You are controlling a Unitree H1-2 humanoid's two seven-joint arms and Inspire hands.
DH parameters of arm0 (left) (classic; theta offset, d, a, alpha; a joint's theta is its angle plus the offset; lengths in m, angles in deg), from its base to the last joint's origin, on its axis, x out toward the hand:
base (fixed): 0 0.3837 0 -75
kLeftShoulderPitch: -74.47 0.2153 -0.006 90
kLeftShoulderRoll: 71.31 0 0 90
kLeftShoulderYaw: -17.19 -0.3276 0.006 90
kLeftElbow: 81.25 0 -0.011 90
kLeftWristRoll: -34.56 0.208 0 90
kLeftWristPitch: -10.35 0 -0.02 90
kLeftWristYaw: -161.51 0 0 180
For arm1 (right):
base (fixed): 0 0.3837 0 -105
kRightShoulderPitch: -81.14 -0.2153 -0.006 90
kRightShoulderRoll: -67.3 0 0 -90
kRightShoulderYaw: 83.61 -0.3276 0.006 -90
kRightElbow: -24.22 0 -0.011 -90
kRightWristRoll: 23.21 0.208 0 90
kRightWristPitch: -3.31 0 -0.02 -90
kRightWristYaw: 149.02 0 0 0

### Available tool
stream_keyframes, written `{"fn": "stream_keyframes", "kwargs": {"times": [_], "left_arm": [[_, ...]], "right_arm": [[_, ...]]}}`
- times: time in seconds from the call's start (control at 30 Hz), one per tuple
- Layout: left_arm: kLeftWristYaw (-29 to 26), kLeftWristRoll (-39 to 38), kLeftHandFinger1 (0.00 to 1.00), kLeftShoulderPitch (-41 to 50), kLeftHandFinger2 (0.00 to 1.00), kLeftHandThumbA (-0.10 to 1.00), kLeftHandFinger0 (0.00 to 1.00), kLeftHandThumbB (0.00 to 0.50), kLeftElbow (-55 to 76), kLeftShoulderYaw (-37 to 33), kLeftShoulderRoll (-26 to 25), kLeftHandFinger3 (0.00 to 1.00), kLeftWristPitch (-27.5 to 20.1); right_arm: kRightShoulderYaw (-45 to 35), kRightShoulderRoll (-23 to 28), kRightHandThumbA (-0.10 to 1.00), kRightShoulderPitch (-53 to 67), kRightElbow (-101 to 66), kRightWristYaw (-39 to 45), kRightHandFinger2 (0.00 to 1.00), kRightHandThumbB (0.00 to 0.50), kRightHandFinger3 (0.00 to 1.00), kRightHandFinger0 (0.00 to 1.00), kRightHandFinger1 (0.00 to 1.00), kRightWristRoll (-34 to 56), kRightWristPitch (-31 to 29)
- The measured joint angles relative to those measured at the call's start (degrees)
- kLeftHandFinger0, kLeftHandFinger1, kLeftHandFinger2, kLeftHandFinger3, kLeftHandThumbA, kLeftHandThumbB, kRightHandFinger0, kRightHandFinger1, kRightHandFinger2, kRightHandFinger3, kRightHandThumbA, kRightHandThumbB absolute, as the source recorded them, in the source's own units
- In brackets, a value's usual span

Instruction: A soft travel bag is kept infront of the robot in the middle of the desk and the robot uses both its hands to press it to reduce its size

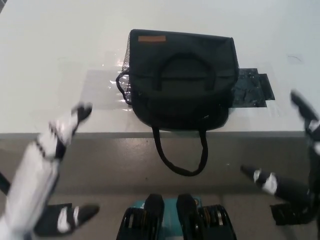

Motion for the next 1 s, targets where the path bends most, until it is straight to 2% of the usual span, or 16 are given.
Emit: {"fn": "stream_keyframes", "kwargs": {"times": [0.03,0.17,0.2,0.33,0.47,0.67,0.77,0.83,1.0], "left_arm": [[0.8,0.5,1.0,-2.4,1.0,1.0,1.0,0.302,0.2,0.0,-0.4,1.0,0.8],[3.5,2.0,1.0,-11.0,1.0,1.0,1.0,0.319,-0.6,-0.3,-0.9,1.0,3.7],[4.2,2.3,1.0,-12.9,1.0,1.0,1.0,0.302,-1.3,-0.4,-0.9,1.0,4.4],[6.7,3.9,1.0,-19.9,1.0,1.0,1.0,0.292,-5.0,-1.5,-1.0,1.0,7.4],[9.6,5.8,1.0,-28.8,1.0,1.0,1.0,0.292,-13.4,-3.9,-1.3,1.0,10.6],[10.7,8.8,1.0,-38.6,1.0,1.0,1.0,0.271,-29.2,-7.2,-1.5,1.0,12.6],[10.6,10.3,1.0,-42.1,1.0,1.0,1.0,0.27,-36.0,-8.7,-1.5,1.0,13.1],[10.6,11.3,1.0,-44.5,1.0,1.0,1.0,0.298,-40.7,-9.6,-1.5,1.0,13.3],[9.6,13.4,1.0,-48.7,1.0,1.0,1.0,0.302,-49.1,-11.3,-1.5,1.0,13.5]], "right_arm": [[-0.4,0.5,1.0,-1.9,-0.2,0.1,1.0,0.275,1.0,1.0,1.0,-0.1,1.1],[-1.2,1.9,1.0,-8.3,-0.3,0.7,1.0,0.261,1.0,1.0,1.0,-0.7,6.1],[-1.3,2.2,1.0,-9.6,-0.1,1.0,1.0,0.291,1.0,1.0,1.0,-1.0,7.6],[-1.2,2.7,1.0,-15.8,2.0,1.6,1.0,0.312,1.0,1.0,1.0,-1.7,12.2],[-0.6,3.6,1.0,-23.7,7.8,2.4,1.0,0.301,1.0,1.0,1.0,-3.6,17.7],[0.8,3.1,1.0,-33.2,15.6,2.9,1.0,0.302,1.0,1.0,1.0,-4.6,24.3],[1.5,2.6,1.0,-36.8,20.0,2.9,1.0,0.304,1.0,1.0,1.0,-4.7,26.2],[1.9,2.3,1.0,-39.8,23.9,2.8,1.0,0.289,1.0,1.0,1.0,-4.8,27.6],[2.0,1.6,1.0,-45.4,34.2,2.6,1.0,0.264,1.0,1.0,1.0,-4.7,29.0]]}}
